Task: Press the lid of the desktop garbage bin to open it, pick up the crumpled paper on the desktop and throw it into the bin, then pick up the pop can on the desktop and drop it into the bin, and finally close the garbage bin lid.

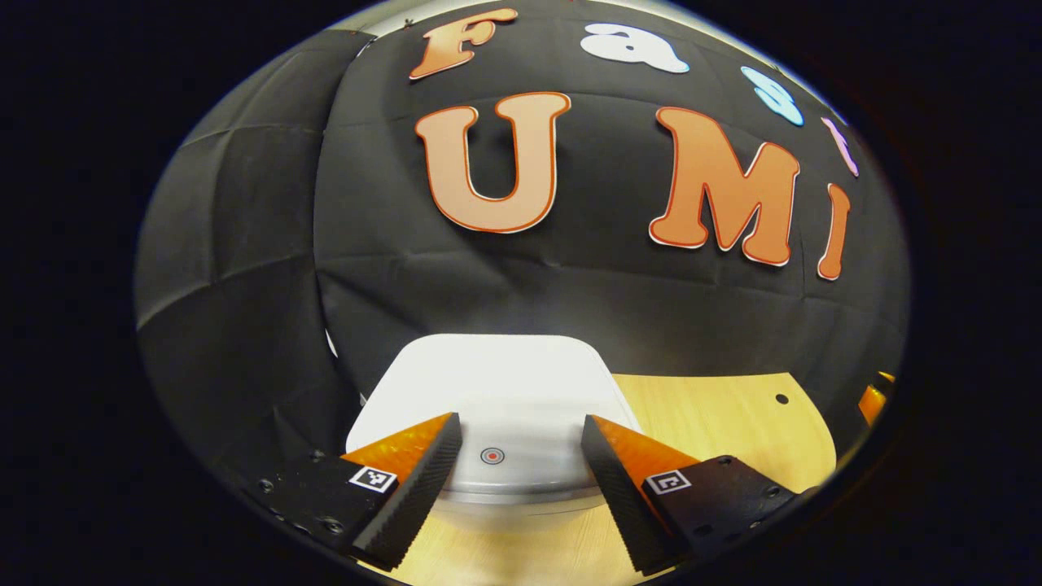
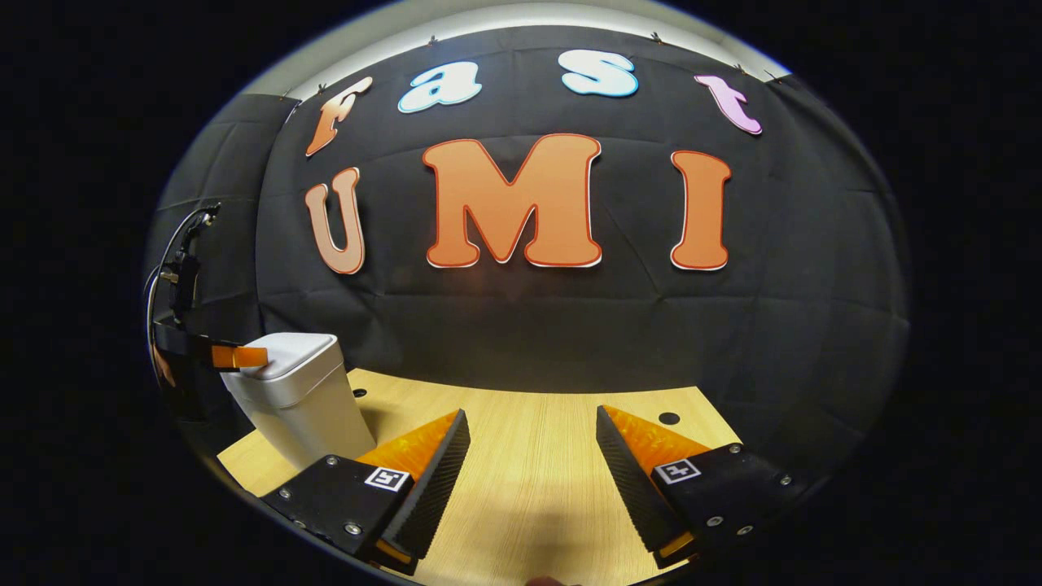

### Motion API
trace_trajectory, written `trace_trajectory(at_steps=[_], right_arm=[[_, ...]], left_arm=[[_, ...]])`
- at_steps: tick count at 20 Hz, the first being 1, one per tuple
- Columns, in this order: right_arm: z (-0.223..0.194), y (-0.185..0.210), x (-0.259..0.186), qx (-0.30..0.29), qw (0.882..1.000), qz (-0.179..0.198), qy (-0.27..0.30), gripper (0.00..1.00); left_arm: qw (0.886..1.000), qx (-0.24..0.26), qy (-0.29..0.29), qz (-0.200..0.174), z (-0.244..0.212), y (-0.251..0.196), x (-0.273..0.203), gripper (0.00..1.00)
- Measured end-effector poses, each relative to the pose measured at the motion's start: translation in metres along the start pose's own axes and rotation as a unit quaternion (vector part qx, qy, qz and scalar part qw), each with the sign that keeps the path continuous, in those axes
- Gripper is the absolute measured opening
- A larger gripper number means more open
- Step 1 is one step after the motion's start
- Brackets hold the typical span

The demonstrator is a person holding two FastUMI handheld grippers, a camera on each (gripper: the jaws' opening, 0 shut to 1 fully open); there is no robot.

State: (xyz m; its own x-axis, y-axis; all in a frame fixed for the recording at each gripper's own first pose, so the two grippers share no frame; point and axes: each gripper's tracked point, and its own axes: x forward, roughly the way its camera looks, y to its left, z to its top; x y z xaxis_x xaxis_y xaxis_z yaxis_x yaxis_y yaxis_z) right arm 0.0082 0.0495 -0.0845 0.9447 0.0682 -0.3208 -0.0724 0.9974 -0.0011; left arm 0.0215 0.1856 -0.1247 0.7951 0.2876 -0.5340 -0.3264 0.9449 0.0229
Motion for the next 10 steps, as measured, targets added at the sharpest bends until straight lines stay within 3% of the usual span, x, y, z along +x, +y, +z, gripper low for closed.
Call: trace_trajectory(at_steps=[4,10], right_arm=[[0.0012,0.0011,-0.0019,-0.002,1.000,0.003,-0.001,0.93],[0.0074,-0.0001,-0.0075,-0.001,1.000,0.007,-0.009,0.93]], left_arm=[[1.000,0.007,0.023,-0.002,-0.0093,-0.0017,-0.0016,0.95],[1.000,0.015,0.009,0.002,0.0002,-0.0042,-0.0071,0.94]])
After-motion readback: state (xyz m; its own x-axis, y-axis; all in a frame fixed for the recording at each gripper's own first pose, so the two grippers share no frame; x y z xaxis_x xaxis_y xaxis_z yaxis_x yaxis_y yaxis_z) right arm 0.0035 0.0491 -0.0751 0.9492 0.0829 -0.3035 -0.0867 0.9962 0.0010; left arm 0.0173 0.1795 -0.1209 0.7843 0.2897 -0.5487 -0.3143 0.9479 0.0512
